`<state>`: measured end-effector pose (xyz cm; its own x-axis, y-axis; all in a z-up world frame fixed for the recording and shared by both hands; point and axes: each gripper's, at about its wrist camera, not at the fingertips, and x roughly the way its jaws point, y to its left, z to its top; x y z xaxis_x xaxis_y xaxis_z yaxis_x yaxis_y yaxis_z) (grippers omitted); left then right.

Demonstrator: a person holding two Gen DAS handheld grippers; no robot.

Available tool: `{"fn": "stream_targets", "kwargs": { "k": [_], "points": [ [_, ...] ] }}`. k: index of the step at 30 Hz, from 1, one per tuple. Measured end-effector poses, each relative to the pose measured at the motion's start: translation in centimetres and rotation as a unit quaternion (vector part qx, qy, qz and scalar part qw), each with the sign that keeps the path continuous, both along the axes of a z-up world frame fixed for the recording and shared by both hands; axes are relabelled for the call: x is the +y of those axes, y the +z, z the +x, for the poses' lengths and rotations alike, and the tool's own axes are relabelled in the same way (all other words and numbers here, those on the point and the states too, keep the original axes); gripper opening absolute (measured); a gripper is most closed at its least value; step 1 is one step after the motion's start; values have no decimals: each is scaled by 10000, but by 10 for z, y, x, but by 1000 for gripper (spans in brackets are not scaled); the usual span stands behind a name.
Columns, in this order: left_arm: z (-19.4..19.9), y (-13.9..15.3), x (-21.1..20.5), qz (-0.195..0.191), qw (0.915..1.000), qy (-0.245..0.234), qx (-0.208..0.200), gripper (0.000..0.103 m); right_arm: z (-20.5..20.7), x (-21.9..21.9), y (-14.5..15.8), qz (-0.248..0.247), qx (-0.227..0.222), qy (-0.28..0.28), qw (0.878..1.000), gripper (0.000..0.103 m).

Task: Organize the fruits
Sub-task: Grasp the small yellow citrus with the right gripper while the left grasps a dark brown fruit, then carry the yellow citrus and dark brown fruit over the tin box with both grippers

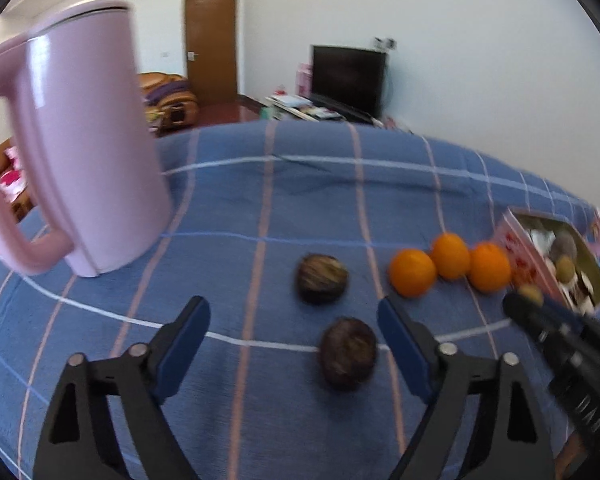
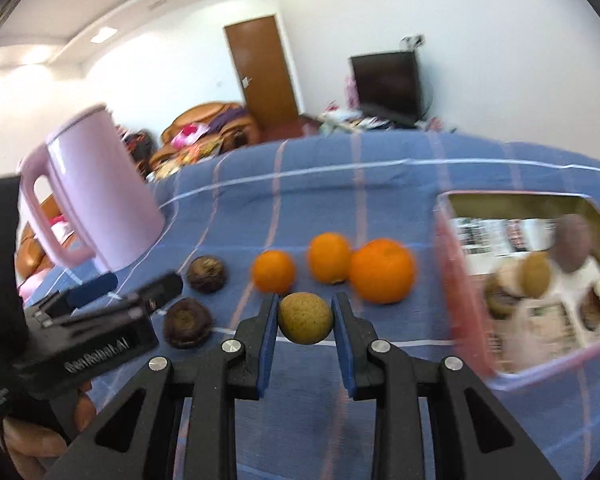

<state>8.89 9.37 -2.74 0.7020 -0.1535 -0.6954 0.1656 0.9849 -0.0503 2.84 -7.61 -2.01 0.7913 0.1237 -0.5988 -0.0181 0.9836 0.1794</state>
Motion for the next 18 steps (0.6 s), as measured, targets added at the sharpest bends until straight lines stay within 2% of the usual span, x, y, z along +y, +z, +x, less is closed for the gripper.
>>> {"fn": "stream_targets", "kwargs": {
  "k": [2,4,6,7,11,14,18],
  "points": [
    [1,-4,-6,-41,9998,-152,127,81,-4,-6,1,-4,-31,-88,10000,29],
    [4,-8,-10,-50,9993,-234,288,75,-5,-7,1,32,-6,-95,9999,29],
    [7,-12,-10,-149,9985,-254,467,63,-2,-7,2,19,22,-57,10000,29],
    [10,-16,-8,-222,9976,-245,601,62,-3,-6,2,5,22,-32,10000,29],
    [7,-14,-14,-218,9974,-338,602,58,-4,-5,4,-58,37,17,10000,29],
    [6,-16,-14,-321,9965,-482,609,36,-7,-5,2,-62,33,21,10000,29],
    [3,-13,-6,-485,9969,-355,508,36,-8,-4,3,-47,-52,26,10000,29]
  ]
}}
